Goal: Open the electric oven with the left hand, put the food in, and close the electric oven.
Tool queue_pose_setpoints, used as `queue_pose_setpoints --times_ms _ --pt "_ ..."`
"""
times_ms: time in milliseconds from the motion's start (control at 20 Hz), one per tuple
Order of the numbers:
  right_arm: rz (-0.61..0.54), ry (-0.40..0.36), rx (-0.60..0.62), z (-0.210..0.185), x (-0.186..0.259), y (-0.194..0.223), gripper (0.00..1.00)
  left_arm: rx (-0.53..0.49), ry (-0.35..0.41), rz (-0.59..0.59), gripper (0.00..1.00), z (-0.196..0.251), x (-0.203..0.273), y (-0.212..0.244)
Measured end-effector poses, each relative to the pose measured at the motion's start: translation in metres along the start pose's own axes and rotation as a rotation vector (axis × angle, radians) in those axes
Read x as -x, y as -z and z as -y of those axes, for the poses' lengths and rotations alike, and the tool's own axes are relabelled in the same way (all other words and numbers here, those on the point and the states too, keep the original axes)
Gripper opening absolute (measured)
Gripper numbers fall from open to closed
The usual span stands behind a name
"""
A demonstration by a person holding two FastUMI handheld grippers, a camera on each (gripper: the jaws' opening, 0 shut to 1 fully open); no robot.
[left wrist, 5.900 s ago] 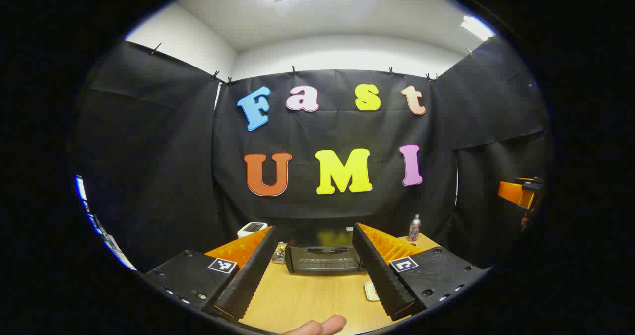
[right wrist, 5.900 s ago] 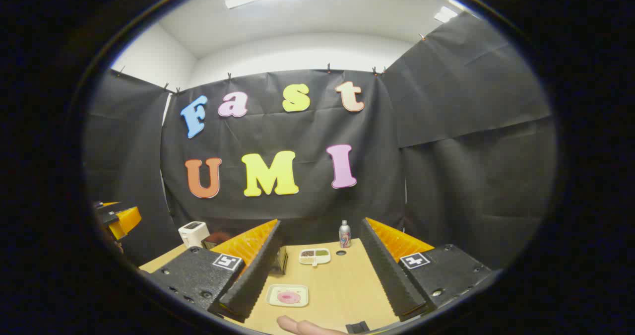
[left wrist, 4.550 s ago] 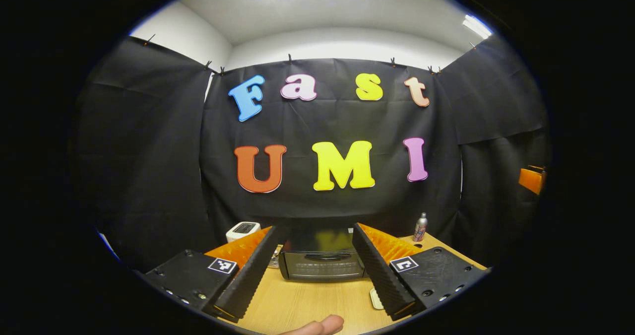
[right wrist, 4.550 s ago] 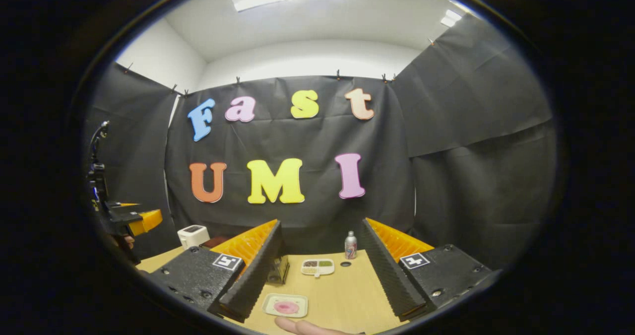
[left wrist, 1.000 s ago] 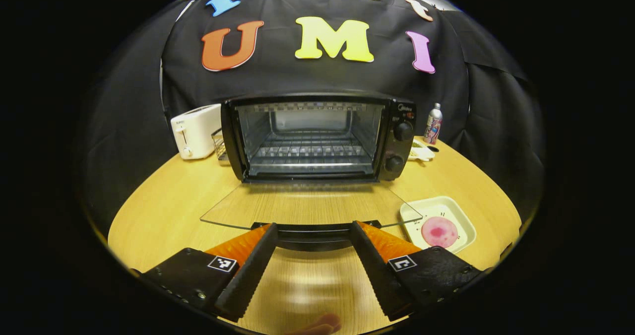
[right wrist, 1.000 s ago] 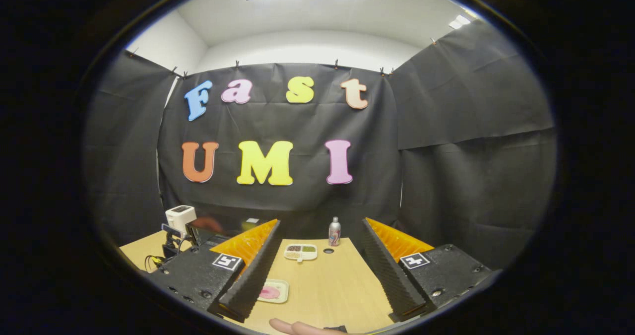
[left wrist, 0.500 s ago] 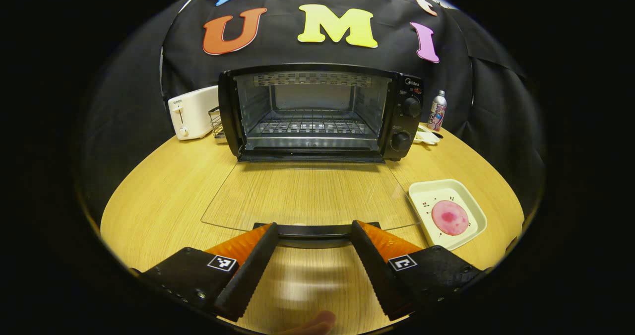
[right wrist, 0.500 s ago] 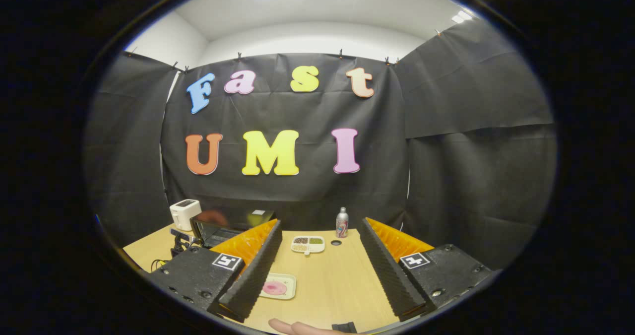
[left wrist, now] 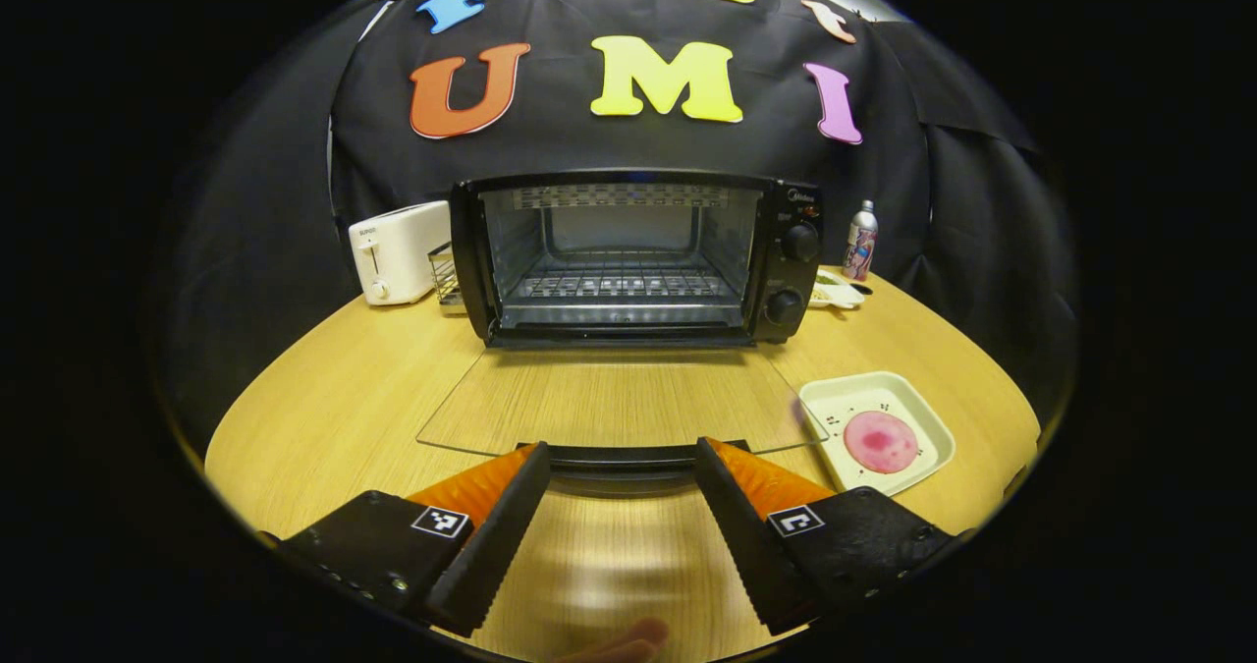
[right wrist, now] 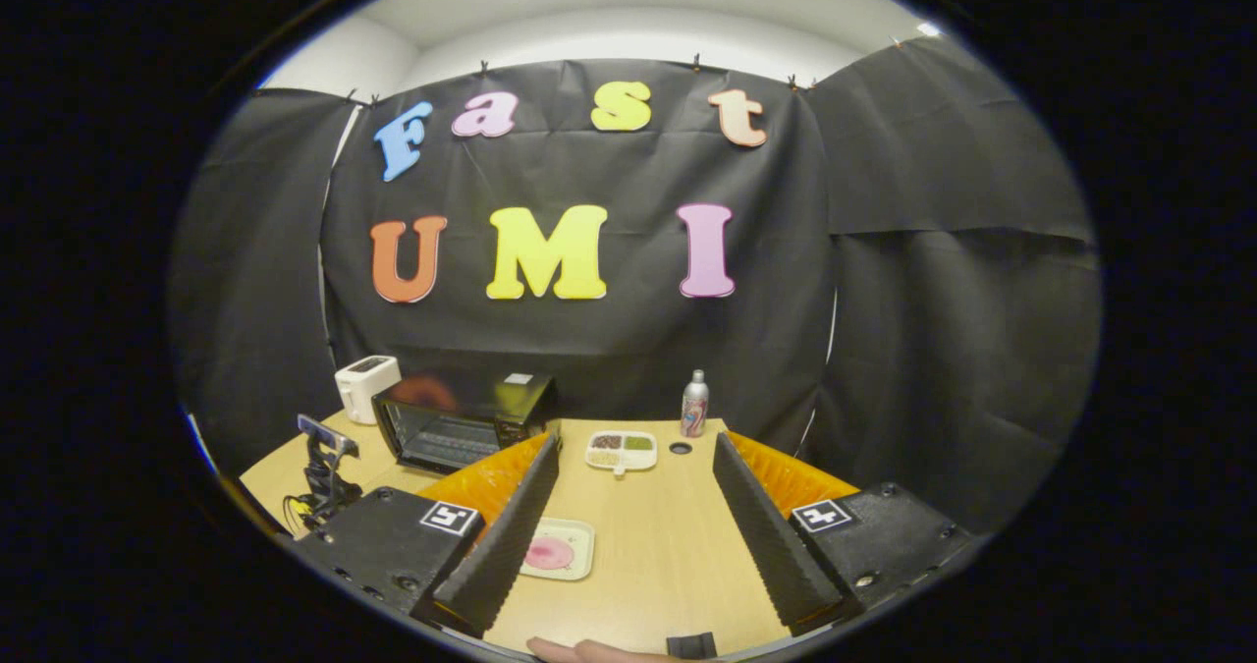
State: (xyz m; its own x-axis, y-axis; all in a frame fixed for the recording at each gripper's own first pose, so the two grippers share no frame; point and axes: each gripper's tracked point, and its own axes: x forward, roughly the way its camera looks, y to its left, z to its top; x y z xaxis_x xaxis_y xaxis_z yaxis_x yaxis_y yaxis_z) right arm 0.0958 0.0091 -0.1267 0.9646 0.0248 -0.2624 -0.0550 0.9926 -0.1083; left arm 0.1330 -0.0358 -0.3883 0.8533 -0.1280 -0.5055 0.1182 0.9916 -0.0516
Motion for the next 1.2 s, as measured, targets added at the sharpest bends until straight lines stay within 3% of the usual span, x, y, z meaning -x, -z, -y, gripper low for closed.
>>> queue_pose_setpoints --times_ms 300,650,750,1000,1200 --pt "-0.22 -0.035 0.007 -0.008 -0.061 0.052 0.97 0.011 0.023 0.166 0.94 -0.001 0.063 -0.071" --pt "-0.58 -0.103 0.019 -0.013 -0.122 0.133 0.97 0.015 -0.069 0.402 0.94 -0.037 0.149 -0.175" --pt "-0.668 -0.113 -0.001 -0.018 -0.137 0.157 1.0 0.029 -0.083 0.431 0.94 -0.043 0.166 -0.188" --pt "-0.843 -0.117 -0.017 -0.02 -0.175 0.219 0.96 0.017 -0.088 0.482 0.93 -0.043 0.206 -0.212" --pt "-1.027 -0.161 -0.135 -0.042 -0.186 0.267 0.85 -0.032 -0.129 0.518 0.93 -0.048 0.228 -0.226"
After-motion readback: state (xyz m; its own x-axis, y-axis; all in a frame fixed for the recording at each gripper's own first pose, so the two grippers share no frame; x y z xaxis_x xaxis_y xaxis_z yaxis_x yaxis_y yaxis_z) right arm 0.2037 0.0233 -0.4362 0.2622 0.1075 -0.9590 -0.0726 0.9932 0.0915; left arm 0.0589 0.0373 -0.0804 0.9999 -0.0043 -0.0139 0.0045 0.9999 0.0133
